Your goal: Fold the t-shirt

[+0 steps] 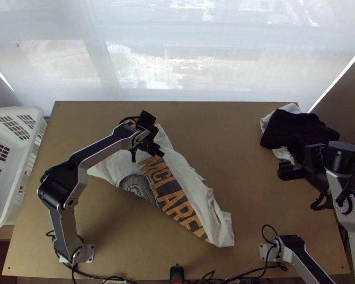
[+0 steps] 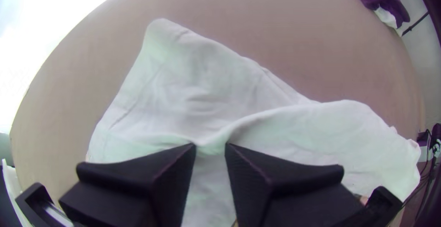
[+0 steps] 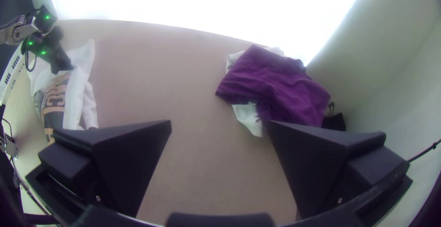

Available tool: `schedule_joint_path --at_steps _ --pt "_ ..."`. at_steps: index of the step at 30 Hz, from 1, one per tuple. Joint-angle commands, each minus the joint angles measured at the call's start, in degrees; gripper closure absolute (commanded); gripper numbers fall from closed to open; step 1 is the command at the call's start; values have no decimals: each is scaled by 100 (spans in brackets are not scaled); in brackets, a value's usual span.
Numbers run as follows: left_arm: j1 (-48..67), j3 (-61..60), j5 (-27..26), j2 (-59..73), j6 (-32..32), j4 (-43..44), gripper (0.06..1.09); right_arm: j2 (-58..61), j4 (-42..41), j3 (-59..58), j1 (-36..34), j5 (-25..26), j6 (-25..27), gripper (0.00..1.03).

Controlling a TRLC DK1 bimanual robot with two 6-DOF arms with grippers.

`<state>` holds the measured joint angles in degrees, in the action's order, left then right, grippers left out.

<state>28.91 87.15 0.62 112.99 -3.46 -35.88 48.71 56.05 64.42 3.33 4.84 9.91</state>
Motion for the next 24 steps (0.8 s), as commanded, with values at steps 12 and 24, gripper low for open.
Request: schedule_joint_path --at_steps 12,24 --pt "1 109 -229 -1174 -93 -288 105 -160 99 18 9 -1 46 5" --pt "-184 -1087 -229 -3591 -155 -842 105 -177 46 44 379 -10 2 5"
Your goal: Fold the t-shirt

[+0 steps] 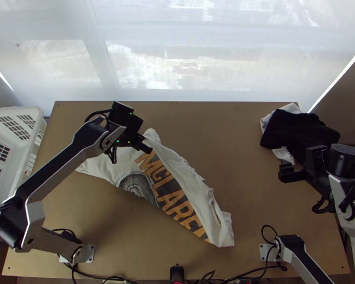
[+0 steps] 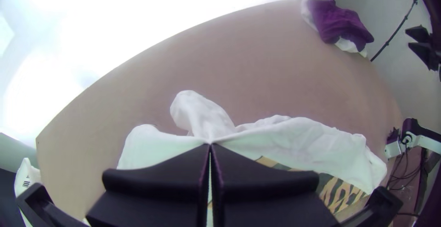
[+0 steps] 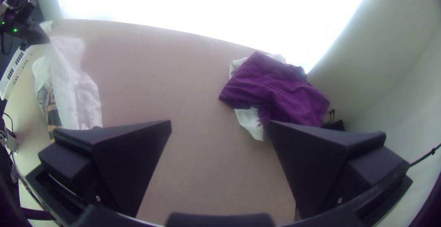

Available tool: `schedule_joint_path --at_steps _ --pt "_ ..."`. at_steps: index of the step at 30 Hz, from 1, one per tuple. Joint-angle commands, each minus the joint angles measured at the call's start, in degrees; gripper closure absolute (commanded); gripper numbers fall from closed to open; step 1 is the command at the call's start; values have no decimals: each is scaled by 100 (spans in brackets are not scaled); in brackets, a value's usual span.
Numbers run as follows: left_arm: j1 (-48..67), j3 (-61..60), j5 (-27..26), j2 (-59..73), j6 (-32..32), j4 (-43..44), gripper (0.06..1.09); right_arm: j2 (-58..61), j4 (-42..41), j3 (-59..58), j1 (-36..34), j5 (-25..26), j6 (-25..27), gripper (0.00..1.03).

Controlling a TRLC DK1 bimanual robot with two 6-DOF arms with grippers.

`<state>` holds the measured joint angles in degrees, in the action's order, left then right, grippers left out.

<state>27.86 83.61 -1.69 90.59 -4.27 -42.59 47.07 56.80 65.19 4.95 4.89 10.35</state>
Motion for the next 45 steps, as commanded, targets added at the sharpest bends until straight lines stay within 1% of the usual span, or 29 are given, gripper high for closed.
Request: schedule_joint_path --at_steps 1,5,11,15,18,21,24,27,28,29,30,33,34,36,38,42,45 --pt "-43 -926 2 -1632 -162 -250 105 -5 -46 -68 270 -14 -42 5" --pt "334 -1682 2 -3038 -522 -355 105 110 -142 -85 560 -58 -51 5" --pt "835 -2402 2 -4462 -838 -1375 105 312 -239 -6 876 -58 11 5" --pt "897 -2982 2 -4778 -1040 -2017 105 408 -301 3 973 -58 2 5" --pt "1178 -3316 2 -4796 -1067 -2430 105 417 -309 11 999 -58 2 5" --pt "1565 -3589 2 -4778 -1032 -2632 105 417 -292 38 1008 -58 29 5" --pt "1697 -3809 2 -4734 -1058 -2755 104 391 -248 55 1008 -58 29 5" --pt "1644 -3694 2 -4603 -1023 -2746 90 356 -204 47 999 -58 29 5" --pt "1565 -3580 2 -4541 -953 -2737 88 338 -195 47 990 -58 29 5" --pt "1442 -3431 2 -4462 -909 -2711 84 338 -186 38 990 -58 29 5" --pt "1292 -3273 2 -4400 -882 -2676 76 338 -186 38 990 -58 29 5" --pt "800 -2789 2 -4181 -847 -2605 38 338 -178 47 964 -49 29 5" --pt "633 -2622 2 -4093 -856 -2614 29 329 -178 47 964 -49 29 5" --pt "484 -2288 11 -3891 -873 -2649 24 329 -178 55 946 -49 29 5" --pt "106 -2095 11 -3645 -917 -2526 16 329 -178 38 929 -58 29 5" --pt "-439 -2200 2 -2994 -882 -1858 15 320 -178 3 894 -58 20 5" --pt "-448 -2209 2 -2432 -750 -1630 15 320 -178 11 885 -58 29 5"
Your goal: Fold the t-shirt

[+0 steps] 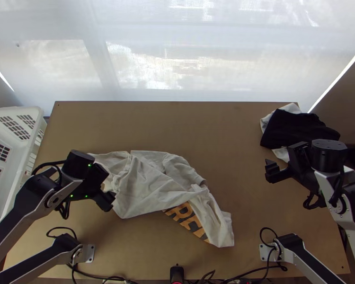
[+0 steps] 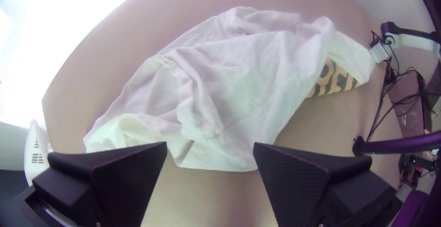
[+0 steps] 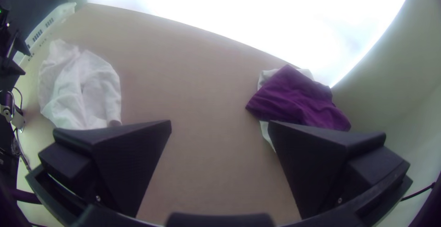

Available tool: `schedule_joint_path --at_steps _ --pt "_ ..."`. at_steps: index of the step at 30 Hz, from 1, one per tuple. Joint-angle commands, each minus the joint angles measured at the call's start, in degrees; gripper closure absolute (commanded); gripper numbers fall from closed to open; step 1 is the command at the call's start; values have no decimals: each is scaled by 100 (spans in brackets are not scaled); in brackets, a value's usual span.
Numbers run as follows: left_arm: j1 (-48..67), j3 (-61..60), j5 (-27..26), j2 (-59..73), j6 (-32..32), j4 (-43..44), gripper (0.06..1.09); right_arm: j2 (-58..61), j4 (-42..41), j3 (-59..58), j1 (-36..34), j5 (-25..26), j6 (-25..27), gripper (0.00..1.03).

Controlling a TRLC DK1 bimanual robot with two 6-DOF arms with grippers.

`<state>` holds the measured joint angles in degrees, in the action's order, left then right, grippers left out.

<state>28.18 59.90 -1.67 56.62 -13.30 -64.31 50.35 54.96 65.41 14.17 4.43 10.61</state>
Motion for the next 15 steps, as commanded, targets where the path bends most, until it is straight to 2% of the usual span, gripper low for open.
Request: schedule_joint_path --at_steps 1,9,15 --pt "-454 162 0 1070 214 675 15 -7 -3 7 -38 -12 2 5" --pt "-182 154 0 2046 644 1132 15 -7 -3 60 -38 -3 11 5" --pt "-182 -66 79 2336 671 1263 21 -25 -3 60 -46 -3 29 5"
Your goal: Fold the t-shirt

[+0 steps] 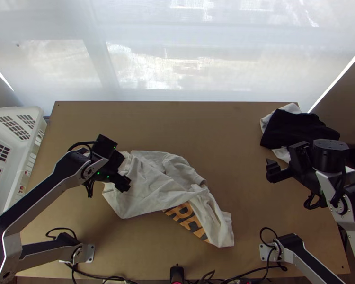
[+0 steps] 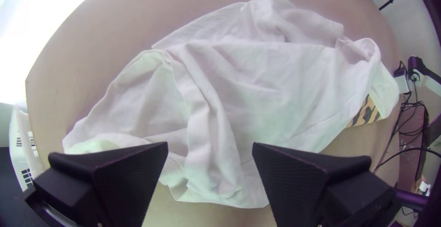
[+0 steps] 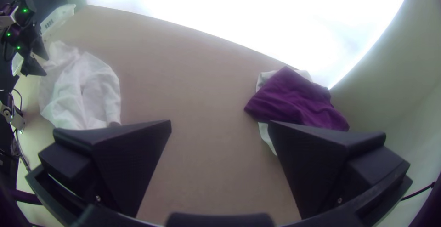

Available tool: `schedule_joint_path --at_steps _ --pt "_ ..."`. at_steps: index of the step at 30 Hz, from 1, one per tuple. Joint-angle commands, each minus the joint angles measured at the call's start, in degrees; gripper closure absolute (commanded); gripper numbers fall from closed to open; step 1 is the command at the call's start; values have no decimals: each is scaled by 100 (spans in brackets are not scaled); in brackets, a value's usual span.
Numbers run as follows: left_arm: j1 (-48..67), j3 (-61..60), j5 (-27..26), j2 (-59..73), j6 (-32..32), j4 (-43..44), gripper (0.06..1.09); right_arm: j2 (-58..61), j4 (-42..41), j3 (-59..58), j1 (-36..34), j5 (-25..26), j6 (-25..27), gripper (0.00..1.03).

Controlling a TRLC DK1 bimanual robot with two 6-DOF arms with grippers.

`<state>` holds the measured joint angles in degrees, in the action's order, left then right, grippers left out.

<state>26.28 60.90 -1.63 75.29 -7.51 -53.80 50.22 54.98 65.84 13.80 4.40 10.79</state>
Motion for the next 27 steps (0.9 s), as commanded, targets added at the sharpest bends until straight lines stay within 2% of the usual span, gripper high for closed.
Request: schedule_joint_path --at_steps 1,3,6,8,9,10,17,27 --pt "8 -219 93 496 92 291 26 -3 -5 16 -9 -10 11 5" --pt "-18 -281 93 540 92 353 43 -3 -5 16 0 -10 11 5" --pt "-18 -254 84 549 65 388 76 -3 -14 16 17 -10 11 5" --pt "8 -184 75 522 21 405 91 6 -23 16 44 -10 11 5" --pt "26 -123 75 505 -5 414 102 15 -31 16 52 -10 11 5" --pt "26 -35 75 505 4 414 105 23 -40 25 52 -10 11 5" --pt "149 976 66 461 188 221 105 102 -66 113 88 -10 11 5" --pt "219 3454 49 821 487 63 105 296 -31 280 386 -10 55 5"
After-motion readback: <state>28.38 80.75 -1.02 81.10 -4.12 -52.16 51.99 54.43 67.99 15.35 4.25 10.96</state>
